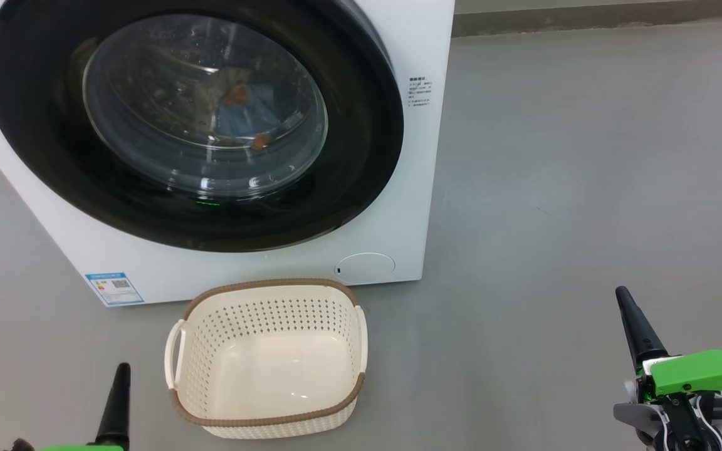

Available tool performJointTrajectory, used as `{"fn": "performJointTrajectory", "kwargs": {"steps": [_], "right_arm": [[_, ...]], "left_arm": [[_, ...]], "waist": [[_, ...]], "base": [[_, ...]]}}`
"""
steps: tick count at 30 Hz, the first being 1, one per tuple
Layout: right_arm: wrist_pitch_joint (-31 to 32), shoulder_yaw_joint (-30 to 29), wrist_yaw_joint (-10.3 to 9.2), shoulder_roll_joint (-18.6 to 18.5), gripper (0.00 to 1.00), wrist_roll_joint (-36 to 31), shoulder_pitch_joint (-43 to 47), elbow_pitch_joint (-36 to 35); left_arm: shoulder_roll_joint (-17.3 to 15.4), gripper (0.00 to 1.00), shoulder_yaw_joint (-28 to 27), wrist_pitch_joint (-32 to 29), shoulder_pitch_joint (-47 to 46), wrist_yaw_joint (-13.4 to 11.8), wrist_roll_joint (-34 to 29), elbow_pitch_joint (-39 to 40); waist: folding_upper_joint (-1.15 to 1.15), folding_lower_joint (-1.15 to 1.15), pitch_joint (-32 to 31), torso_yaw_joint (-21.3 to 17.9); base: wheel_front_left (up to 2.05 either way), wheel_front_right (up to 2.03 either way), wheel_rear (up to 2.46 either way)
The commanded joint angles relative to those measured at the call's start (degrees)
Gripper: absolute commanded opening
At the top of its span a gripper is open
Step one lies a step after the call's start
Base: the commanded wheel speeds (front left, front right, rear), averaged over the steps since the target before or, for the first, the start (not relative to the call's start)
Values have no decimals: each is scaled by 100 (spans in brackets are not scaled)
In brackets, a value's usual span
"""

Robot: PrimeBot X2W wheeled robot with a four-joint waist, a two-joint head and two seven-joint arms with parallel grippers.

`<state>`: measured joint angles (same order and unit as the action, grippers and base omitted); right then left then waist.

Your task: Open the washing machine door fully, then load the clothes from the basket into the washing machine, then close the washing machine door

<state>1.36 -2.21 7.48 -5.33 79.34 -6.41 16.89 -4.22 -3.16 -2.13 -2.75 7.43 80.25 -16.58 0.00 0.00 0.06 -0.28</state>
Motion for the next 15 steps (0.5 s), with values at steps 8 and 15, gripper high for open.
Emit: {"fn": "performJointTrajectory", "kwargs": {"steps": [8,15], "right_arm": [[162,-72,3,39,0,521,-47,-207],[277,-182,2,92,0,897,-33,-227]], "left_arm": [[17,0,-230,-175,-315,-6,444,202],[68,0,-281,-292,-347,-6,769,214]], "waist": [[0,0,-2,9],[0,0,-4,17]], "base": [[0,0,0],[0,0,0]]}}
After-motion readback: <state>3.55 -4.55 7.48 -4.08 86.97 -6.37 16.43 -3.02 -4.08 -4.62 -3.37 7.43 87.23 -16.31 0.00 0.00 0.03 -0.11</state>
